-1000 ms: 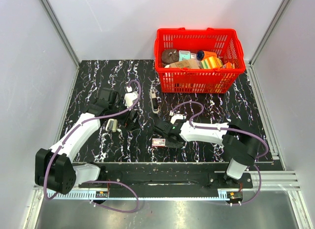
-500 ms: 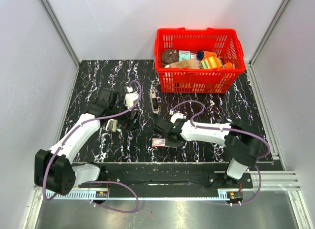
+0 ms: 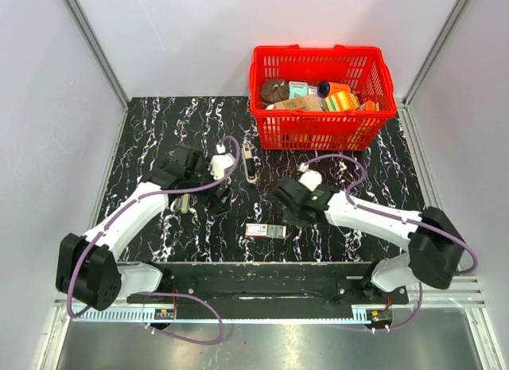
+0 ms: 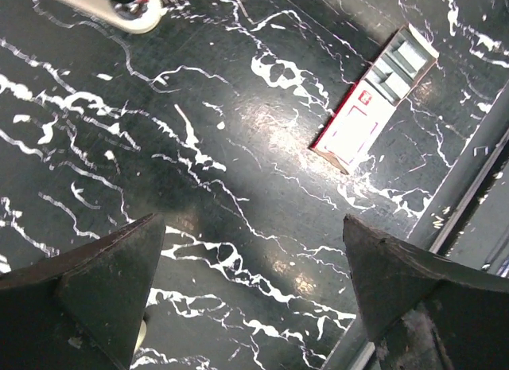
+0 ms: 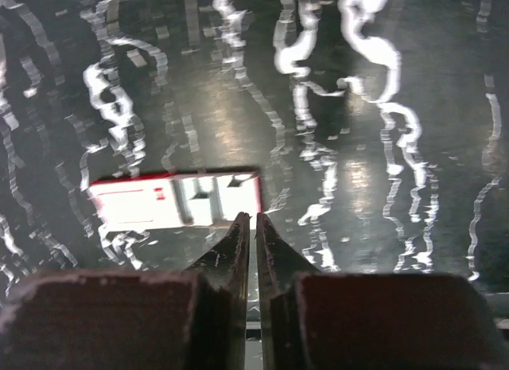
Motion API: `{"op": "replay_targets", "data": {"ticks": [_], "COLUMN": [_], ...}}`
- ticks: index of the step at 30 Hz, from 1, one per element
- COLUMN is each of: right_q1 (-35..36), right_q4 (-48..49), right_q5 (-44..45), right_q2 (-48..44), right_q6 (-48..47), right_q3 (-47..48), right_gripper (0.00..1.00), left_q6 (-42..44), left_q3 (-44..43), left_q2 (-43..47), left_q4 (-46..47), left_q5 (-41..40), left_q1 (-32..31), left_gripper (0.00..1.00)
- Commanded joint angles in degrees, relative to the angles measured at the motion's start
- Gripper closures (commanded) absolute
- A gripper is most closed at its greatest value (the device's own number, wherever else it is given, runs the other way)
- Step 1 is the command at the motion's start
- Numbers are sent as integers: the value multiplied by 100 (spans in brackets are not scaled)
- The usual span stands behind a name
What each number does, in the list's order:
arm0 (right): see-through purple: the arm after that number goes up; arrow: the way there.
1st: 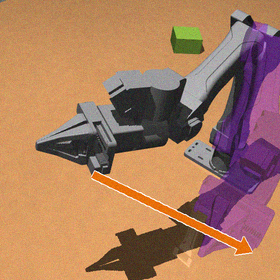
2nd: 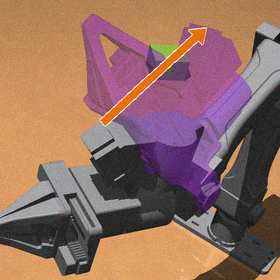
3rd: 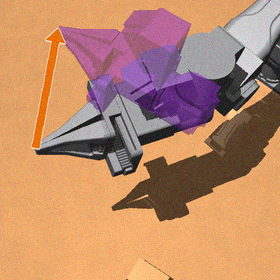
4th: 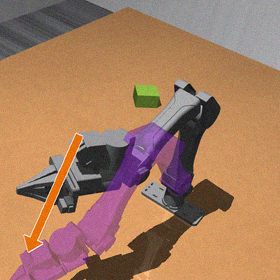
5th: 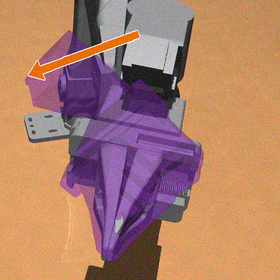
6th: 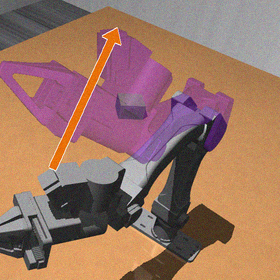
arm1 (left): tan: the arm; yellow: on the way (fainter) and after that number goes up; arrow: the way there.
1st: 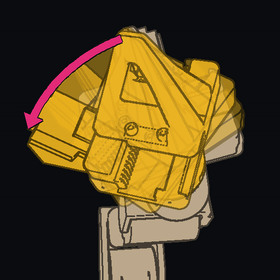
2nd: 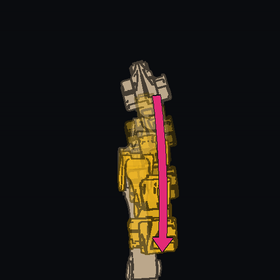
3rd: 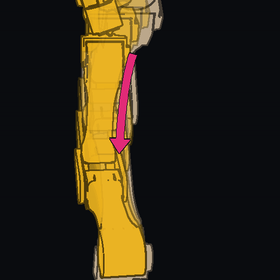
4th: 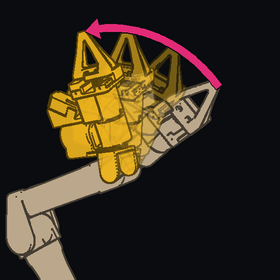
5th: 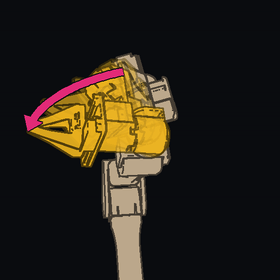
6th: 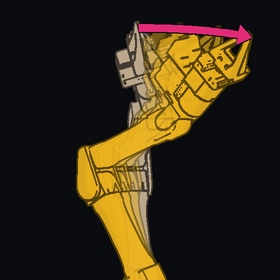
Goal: Unload the staples from the stapler
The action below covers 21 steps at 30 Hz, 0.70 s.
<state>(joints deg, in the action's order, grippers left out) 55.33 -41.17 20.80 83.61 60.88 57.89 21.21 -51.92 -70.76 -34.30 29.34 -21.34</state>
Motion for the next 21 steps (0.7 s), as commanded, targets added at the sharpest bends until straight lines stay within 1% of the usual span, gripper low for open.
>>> {"op": "replay_targets", "data": {"ticks": [1,5,10,16,21], "right_q1": [-601,-988,-1349,-1727,-1868], "right_q4": [800,1733,2525,3605,4397], "right_q5": [-715,-1621,-2210,-2844,-3134], "right_q2": [-608,-1004,-1242,-1102,-690], "right_q6": [-94,28,152,275,433], "right_q3": [-970,-1806,-2439,-2923,-3152], "right_gripper": [87,85,83,80,81], "left_q6": [436,769,1148,1219,1227], "left_q3": [147,349,604,745,789], "left_q2": [-253,-482,-737,-1053,-1255], "left_q4": [485,811,1303,1646,1866], "left_q5": [-568,-1228,-1861,-2485,-2705], "left_q1": [-527,-1020,-1389,-1829,-2110], "left_gripper": [1,1,1,1,1]}}
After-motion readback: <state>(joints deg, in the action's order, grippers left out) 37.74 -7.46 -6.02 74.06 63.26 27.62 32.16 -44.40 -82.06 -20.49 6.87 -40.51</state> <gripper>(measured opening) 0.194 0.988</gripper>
